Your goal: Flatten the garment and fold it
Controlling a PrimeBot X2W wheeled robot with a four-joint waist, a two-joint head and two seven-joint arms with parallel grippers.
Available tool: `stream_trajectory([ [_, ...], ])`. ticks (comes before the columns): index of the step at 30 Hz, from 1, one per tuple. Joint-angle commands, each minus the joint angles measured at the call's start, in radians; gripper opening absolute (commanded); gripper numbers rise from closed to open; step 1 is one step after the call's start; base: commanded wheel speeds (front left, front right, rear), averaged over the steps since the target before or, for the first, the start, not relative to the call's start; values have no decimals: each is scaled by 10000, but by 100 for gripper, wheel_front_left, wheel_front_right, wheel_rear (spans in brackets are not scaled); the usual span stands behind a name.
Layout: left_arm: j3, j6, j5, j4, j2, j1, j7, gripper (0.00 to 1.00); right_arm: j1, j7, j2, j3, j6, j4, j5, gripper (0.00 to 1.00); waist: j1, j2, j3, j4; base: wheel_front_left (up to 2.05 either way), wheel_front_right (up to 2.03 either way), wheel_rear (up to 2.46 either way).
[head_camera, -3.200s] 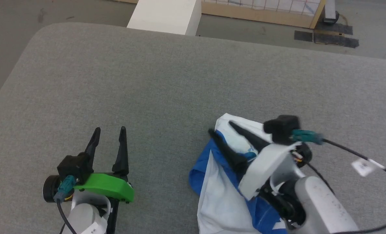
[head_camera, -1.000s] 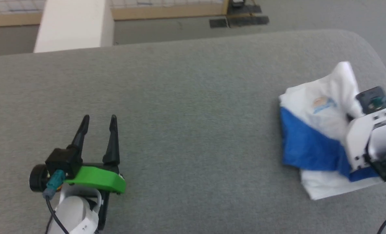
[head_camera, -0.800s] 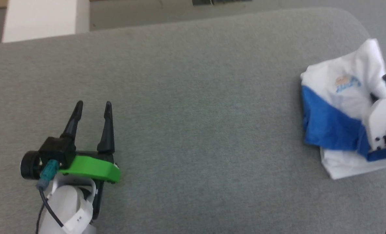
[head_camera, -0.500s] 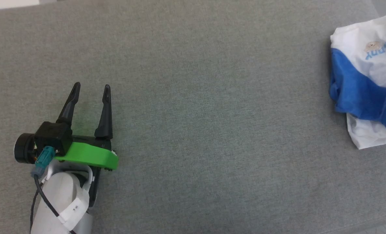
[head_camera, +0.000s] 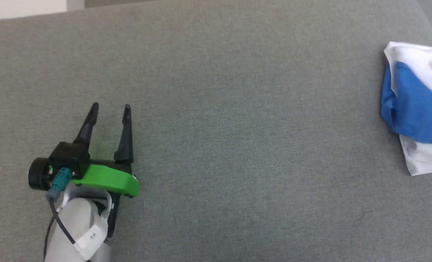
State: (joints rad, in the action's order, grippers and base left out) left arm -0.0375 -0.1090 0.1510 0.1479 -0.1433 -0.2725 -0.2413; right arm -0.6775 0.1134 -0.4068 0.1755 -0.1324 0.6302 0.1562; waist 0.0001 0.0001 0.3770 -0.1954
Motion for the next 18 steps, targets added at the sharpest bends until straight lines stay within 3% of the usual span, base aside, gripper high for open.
stream_trajectory([
  [1,-21,59,54,103,76,153,-87,100,193,-201,56,51,17,-4,-183,100,-1,-1,-702,403,0,0,0],
  [10,-233,103,335,701,455,754,-185,100,1850,-1276,425,286,17,-1126,-1633,100,-1,-1,-2254,1338,0,0,0],
  [18,-528,29,609,1090,621,1047,-199,100,4097,-1882,1561,364,17,-3760,-2492,100,-1,-1,-3133,2167,0,0,0],
])
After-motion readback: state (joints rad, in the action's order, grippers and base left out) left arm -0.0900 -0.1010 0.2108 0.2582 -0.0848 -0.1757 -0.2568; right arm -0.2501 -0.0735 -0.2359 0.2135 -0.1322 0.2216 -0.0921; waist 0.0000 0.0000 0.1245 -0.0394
